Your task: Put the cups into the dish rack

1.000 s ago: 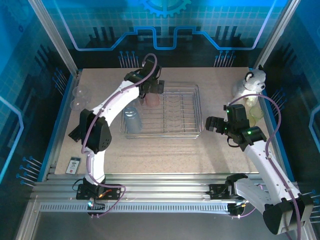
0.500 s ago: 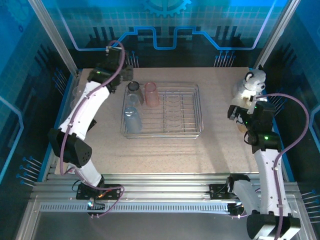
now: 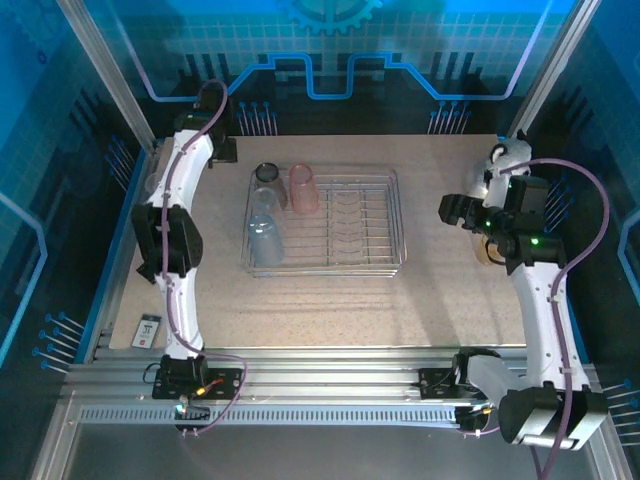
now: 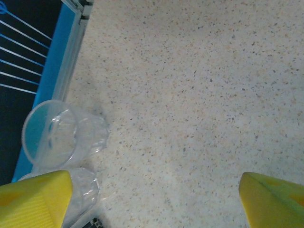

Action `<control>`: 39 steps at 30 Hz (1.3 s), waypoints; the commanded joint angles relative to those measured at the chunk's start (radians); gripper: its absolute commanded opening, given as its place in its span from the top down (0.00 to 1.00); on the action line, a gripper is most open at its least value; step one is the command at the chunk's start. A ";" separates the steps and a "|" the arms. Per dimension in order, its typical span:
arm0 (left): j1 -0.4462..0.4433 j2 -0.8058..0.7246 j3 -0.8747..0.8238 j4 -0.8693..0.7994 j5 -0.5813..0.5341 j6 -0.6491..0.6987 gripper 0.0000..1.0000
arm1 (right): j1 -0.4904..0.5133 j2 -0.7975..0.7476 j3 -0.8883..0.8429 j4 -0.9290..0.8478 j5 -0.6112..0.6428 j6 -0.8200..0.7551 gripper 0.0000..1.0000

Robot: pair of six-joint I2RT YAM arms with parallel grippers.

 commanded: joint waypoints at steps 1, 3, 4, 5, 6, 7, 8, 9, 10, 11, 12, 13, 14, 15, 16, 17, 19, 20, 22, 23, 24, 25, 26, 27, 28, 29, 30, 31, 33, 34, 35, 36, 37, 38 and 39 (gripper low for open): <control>0.039 0.074 0.116 -0.078 0.038 0.003 0.12 | 0.038 0.019 0.076 -0.091 0.043 -0.043 0.06; 0.062 0.113 0.145 -0.077 0.048 0.003 0.13 | 0.053 0.034 0.103 -0.120 0.067 -0.056 0.06; 0.074 0.129 0.153 -0.075 0.048 0.002 0.13 | 0.062 0.039 0.112 -0.129 0.076 -0.059 0.06; 0.086 0.141 0.153 -0.069 0.050 0.001 0.13 | 0.070 0.042 0.117 -0.135 0.084 -0.060 0.06; 0.095 0.149 0.152 -0.063 0.050 -0.002 0.13 | 0.079 0.045 0.118 -0.138 0.090 -0.060 0.06; 0.107 0.160 0.152 -0.061 0.052 -0.005 0.12 | 0.090 0.049 0.118 -0.139 0.098 -0.060 0.06; 0.119 0.168 0.151 -0.060 0.063 -0.007 0.12 | 0.102 0.056 0.118 -0.140 0.105 -0.058 0.07; 0.129 0.174 0.151 -0.058 0.071 -0.009 0.12 | 0.115 0.063 0.118 -0.142 0.113 -0.058 0.07; 0.138 0.180 0.151 -0.056 0.075 -0.011 0.13 | 0.128 0.070 0.118 -0.142 0.124 -0.056 0.07; 0.146 0.183 0.147 -0.052 0.077 -0.010 0.12 | 0.149 0.083 0.119 -0.141 0.137 -0.057 0.07; 0.151 0.182 0.143 -0.047 0.078 -0.010 0.13 | 0.168 0.092 0.123 -0.142 0.151 -0.057 0.07; 0.157 0.183 0.137 -0.042 0.075 -0.008 0.13 | 0.190 0.105 0.129 -0.144 0.165 -0.059 0.07; 0.160 0.183 0.132 -0.036 0.073 -0.006 0.13 | 0.215 0.120 0.137 -0.146 0.183 -0.062 0.07; 0.163 0.183 0.130 -0.034 0.073 -0.006 0.13 | 0.235 0.131 0.145 -0.149 0.201 -0.064 0.07; 0.167 0.182 0.125 -0.031 0.072 -0.006 0.14 | 0.257 0.143 0.153 -0.149 0.218 -0.067 0.07; 0.170 0.183 0.120 -0.027 0.070 -0.008 0.15 | 0.276 0.153 0.161 -0.151 0.232 -0.068 0.07; 0.179 0.186 0.112 -0.026 0.064 -0.011 0.16 | 0.302 0.170 0.175 -0.151 0.248 -0.071 0.07; 0.184 0.188 0.109 -0.026 0.065 -0.015 0.18 | 0.313 0.178 0.181 -0.152 0.253 -0.071 0.07; 0.197 0.190 0.097 -0.028 0.067 -0.017 0.23 | 0.330 0.187 0.188 -0.152 0.258 -0.067 0.07; 0.205 0.190 0.088 -0.027 0.073 -0.019 0.25 | 0.338 0.193 0.190 -0.152 0.263 -0.066 0.07; 0.211 0.190 0.081 -0.027 0.080 -0.021 0.28 | 0.345 0.194 0.189 -0.150 0.267 -0.066 0.07; 0.214 0.190 0.074 -0.027 0.082 -0.021 0.29 | 0.350 0.196 0.187 -0.148 0.271 -0.065 0.07; 0.218 0.189 0.066 -0.028 0.083 -0.020 0.31 | 0.355 0.197 0.185 -0.146 0.274 -0.063 0.07; 0.220 0.189 0.060 -0.029 0.081 -0.020 0.32 | 0.358 0.200 0.185 -0.145 0.275 -0.062 0.07; 0.222 0.187 0.053 -0.030 0.079 -0.018 0.33 | 0.361 0.203 0.186 -0.145 0.278 -0.061 0.07; 0.223 0.186 0.042 -0.027 0.075 -0.019 0.34 | 0.366 0.206 0.188 -0.145 0.281 -0.060 0.07; 0.224 0.183 0.033 -0.026 0.071 -0.019 0.34 | 0.368 0.208 0.189 -0.145 0.282 -0.060 0.07; 0.226 0.179 0.020 -0.022 0.065 -0.019 0.34 | 0.372 0.211 0.191 -0.145 0.283 -0.060 0.07; 0.229 0.168 -0.012 -0.004 0.057 -0.020 0.35 | 0.380 0.217 0.198 -0.148 0.290 -0.060 0.07; 0.232 0.162 -0.029 0.005 0.057 -0.021 0.35 | 0.383 0.219 0.201 -0.149 0.293 -0.061 0.07; 0.235 0.159 -0.043 0.013 0.060 -0.023 0.36 | 0.387 0.220 0.204 -0.151 0.296 -0.063 0.07; 0.236 0.158 -0.054 0.017 0.061 -0.025 0.37 | 0.391 0.222 0.207 -0.152 0.301 -0.064 0.06; 0.238 0.158 -0.061 0.018 0.065 -0.025 0.39 | 0.392 0.223 0.208 -0.154 0.303 -0.064 0.06; 0.239 0.160 -0.066 0.021 0.068 -0.026 0.41 | 0.395 0.223 0.210 -0.154 0.305 -0.064 0.06; 0.241 0.161 -0.069 0.022 0.071 -0.028 0.44 | 0.397 0.223 0.210 -0.153 0.308 -0.063 0.06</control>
